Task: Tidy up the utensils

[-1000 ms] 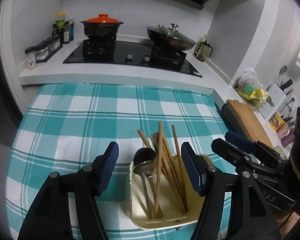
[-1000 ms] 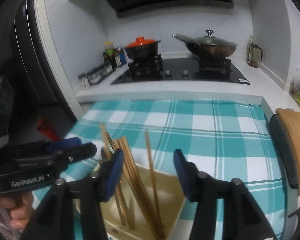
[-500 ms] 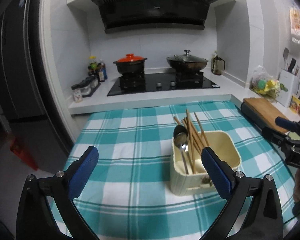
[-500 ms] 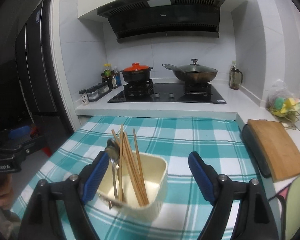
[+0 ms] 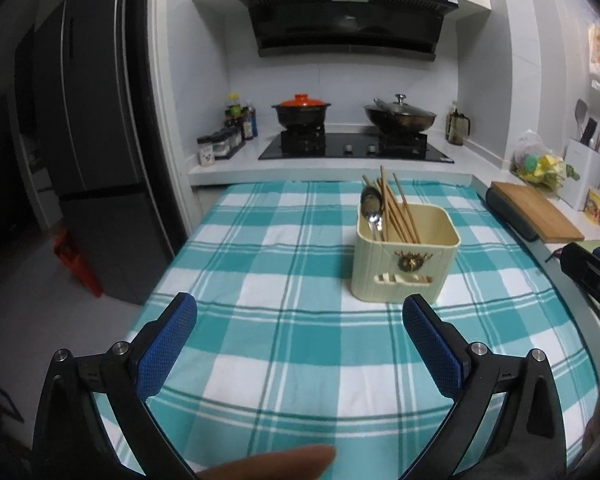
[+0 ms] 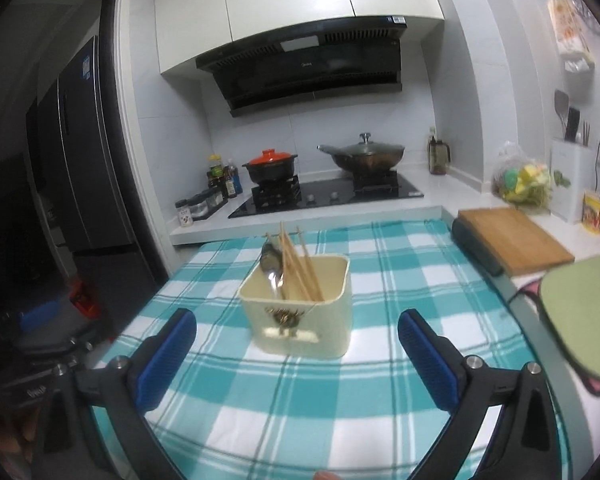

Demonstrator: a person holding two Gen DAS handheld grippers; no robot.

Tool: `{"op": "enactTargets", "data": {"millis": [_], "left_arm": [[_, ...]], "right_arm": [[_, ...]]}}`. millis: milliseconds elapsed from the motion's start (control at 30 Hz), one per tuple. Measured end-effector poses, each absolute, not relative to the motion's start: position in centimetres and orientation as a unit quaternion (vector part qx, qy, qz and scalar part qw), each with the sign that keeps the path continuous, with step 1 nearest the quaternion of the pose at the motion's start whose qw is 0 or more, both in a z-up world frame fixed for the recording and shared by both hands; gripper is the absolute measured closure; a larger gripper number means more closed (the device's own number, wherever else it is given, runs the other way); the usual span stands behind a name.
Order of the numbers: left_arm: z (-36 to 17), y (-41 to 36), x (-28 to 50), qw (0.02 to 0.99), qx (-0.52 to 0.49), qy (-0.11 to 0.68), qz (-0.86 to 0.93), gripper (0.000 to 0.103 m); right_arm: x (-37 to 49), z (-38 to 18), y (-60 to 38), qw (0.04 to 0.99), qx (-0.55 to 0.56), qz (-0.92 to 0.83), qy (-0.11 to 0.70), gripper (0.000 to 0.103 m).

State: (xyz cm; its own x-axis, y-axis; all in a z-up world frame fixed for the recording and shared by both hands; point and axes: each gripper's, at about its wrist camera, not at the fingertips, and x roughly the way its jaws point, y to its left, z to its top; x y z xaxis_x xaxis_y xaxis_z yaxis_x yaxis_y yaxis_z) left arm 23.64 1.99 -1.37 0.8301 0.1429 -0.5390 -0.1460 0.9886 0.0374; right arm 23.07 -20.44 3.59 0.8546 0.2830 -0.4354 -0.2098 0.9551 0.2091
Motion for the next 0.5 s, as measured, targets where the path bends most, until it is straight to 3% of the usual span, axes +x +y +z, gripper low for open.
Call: {"op": "enactTargets", "data": {"millis": [500], "left_arm": [[-1.5, 1.4, 20.4, 0.953, -0.001, 0.297, 0.056, 0.000]], "right_arm": [[18.9, 3.1, -19.1, 0.958, 0.029, 0.088, 0.272, 0.000]]}}
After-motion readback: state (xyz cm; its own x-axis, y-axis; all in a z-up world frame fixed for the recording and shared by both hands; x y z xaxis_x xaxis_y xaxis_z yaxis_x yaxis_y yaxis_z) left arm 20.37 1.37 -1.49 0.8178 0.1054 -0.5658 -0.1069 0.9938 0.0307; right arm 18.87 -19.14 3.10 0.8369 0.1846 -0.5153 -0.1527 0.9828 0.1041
